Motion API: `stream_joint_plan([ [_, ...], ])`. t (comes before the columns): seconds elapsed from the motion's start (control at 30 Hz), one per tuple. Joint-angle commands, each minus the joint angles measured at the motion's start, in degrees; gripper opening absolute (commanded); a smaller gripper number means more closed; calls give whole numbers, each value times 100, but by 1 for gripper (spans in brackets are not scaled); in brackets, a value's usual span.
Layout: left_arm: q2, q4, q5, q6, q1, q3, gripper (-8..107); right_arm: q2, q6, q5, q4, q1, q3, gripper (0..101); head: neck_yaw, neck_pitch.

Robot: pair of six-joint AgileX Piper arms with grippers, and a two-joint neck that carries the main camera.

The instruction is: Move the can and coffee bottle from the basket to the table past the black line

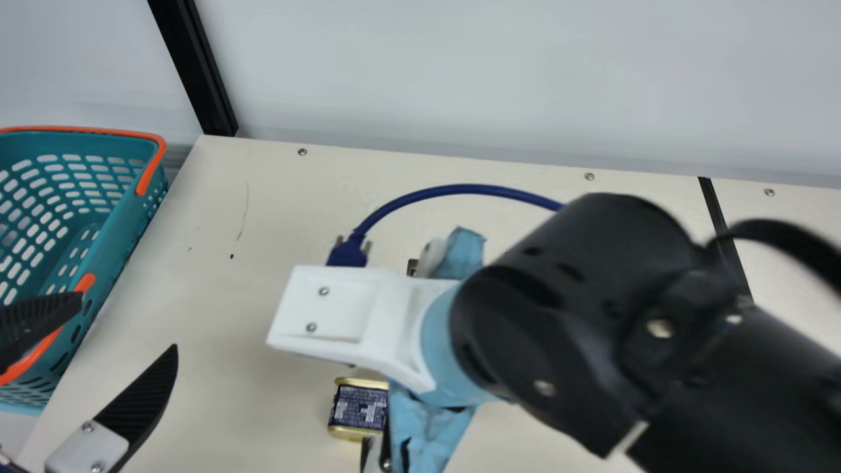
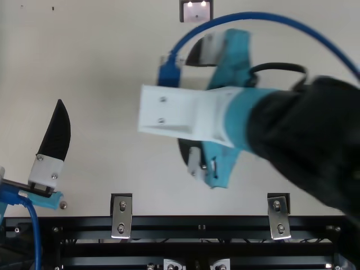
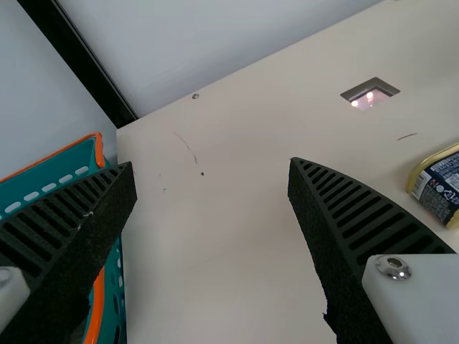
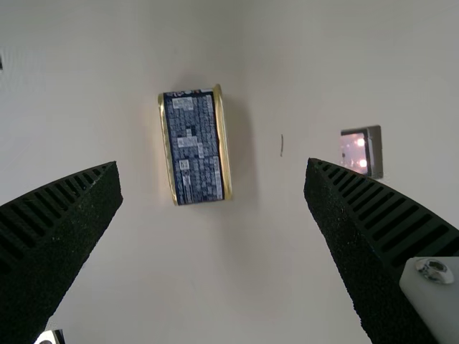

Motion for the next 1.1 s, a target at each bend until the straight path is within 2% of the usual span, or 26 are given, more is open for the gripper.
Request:
stream_joint_plan([
  [0.0,0,0,0,0,0,0,90,210,-24,22,-22,53,-76,101,-60,-20],
  [0.47,0,0,0,0,0,0,90,1082,-149,-25,85,150,-334,101,-60,-20],
  [1.07,0,0,0,0,0,0,90,1644,-279,-474,65,37,-9,101,-60,-20],
])
